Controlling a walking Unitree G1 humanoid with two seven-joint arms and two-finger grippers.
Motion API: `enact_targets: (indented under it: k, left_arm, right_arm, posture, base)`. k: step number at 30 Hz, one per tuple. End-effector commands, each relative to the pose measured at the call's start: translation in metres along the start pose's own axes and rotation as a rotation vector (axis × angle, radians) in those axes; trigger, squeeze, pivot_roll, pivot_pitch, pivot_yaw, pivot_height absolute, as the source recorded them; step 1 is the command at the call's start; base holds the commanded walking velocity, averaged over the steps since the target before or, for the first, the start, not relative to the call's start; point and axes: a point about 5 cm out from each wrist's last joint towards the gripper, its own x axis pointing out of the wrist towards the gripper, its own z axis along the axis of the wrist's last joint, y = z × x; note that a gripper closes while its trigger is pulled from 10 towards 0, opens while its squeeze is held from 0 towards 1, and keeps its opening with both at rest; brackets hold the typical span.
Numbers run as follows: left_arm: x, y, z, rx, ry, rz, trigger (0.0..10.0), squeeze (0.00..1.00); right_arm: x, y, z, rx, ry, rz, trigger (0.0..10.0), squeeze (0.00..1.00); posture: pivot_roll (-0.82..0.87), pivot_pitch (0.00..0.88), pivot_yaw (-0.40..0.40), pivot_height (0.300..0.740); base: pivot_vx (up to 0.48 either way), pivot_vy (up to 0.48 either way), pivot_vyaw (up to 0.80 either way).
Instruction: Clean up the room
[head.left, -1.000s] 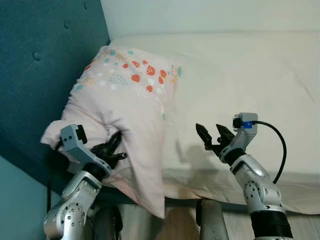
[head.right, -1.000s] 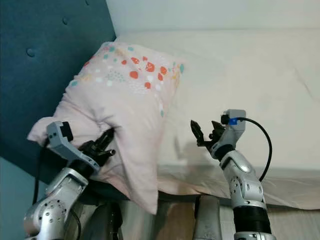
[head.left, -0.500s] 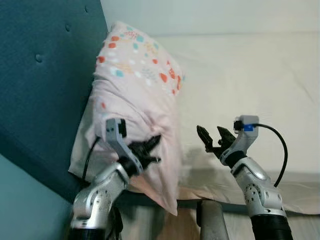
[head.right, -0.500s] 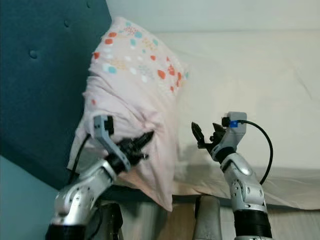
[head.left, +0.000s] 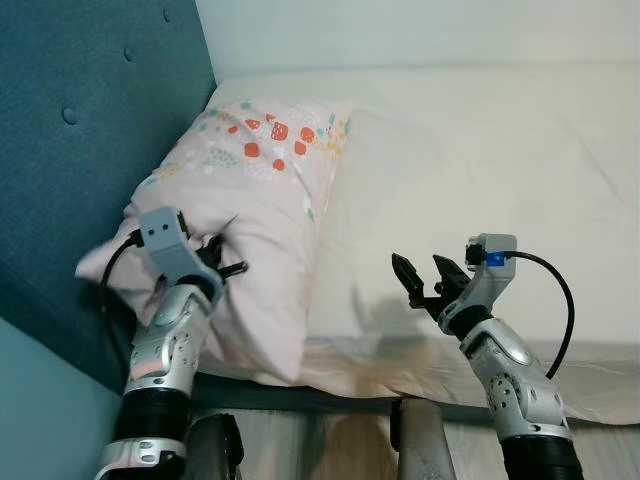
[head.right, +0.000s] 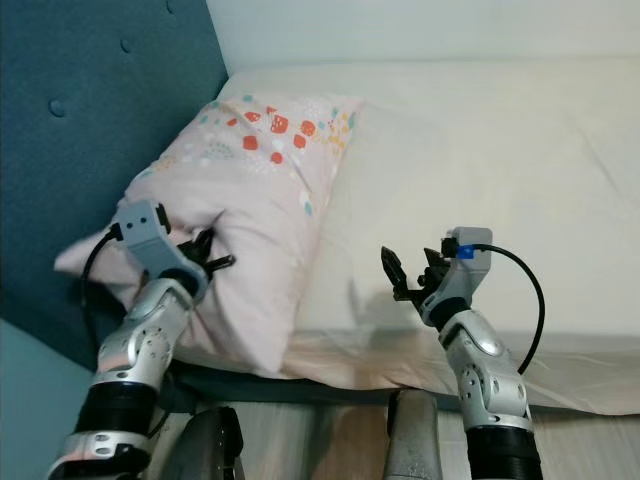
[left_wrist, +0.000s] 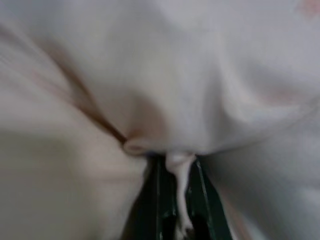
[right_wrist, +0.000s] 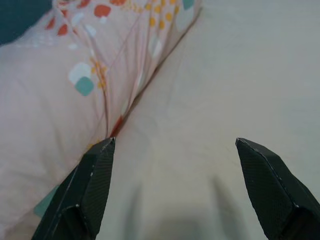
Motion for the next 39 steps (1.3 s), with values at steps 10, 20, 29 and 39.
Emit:
enact_targets:
  k: [10,20,29,39]
  left_arm:
    - [-0.039,0.017,-0.059,0.221,0.270,-0.284,10.0,1.00]
    - [-0.068,0.001,0.003,0.530,0.176,-0.929,10.0,1.00]
    - [-0.100,0.014,-0.003,0.968,0.469,-1.306,10.0,1.00]
    - [-0.108,-0.022,-0.008,1.043,0.428,-1.591,10.0,0.00]
  right_arm:
    - [0.001,0.002,-0.010,-0.004,0.057,0.004,10.0,0.00]
    - [0.002,0.000,-0.013,-0.025,0.088,-0.001,10.0,0.00]
    - [0.001,-0.001,-0.013,-0.027,0.094,-0.006,10.0,0.00]
    - [-0.001,-0.001,-0.014,-0.029,0.101,-0.010,10.0,0.00]
  posture:
    - [-0.09,0.170,0.066,0.520]
    - [-0.08,0.172,0.061,0.520]
    - [-0.09,0.174,0.067,0.520]
    - [-0.10,0.182,0.067,0.520]
  base:
    - [0.000,0.000,0.00]
    - [0.000,0.000,0.00]
    - [0.000,0.000,0.00]
    - [0.000,0.000,0.00]
